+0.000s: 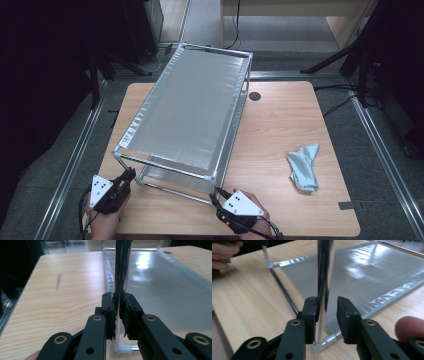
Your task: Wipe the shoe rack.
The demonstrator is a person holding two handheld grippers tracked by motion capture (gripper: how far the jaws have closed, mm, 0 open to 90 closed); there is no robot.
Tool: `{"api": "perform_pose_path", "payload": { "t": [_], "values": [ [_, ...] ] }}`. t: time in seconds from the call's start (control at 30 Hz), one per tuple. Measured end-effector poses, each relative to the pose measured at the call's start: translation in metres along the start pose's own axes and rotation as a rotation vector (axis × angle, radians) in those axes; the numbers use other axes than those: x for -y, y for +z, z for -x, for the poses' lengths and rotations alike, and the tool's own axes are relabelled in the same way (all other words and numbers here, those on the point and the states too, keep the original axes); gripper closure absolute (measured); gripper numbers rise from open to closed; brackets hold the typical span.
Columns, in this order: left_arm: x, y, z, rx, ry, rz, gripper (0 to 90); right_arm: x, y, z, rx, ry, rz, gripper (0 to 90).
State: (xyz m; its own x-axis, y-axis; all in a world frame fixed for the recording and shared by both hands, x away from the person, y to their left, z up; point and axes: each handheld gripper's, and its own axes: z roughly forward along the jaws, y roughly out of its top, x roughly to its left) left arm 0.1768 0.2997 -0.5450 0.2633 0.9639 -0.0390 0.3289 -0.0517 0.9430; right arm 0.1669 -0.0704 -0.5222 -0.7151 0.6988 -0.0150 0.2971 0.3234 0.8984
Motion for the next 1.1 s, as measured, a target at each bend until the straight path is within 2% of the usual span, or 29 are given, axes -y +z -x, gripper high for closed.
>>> {"api": "perform_pose_path", "payload": {
  "t": [0.27,0.53,0.83,1.1],
  "values": [
    [0.001,-0.004,0.025,0.089,0.045,-0.011,81.7,0.004,-0.011,0.028,0.067,0.048,-0.002,81.1],
    [0.003,-0.01,0.05,0.161,0.08,-0.021,81.7,0.006,-0.017,0.056,0.158,0.105,-0.007,81.2],
    [0.004,-0.016,0.082,0.263,0.107,-0.032,81.8,0.009,-0.023,0.086,0.231,0.154,0.002,81.2],
    [0.006,-0.02,0.108,0.346,0.116,-0.041,81.9,0.012,-0.028,0.106,0.284,0.19,0.012,81.3]
  ]
}}
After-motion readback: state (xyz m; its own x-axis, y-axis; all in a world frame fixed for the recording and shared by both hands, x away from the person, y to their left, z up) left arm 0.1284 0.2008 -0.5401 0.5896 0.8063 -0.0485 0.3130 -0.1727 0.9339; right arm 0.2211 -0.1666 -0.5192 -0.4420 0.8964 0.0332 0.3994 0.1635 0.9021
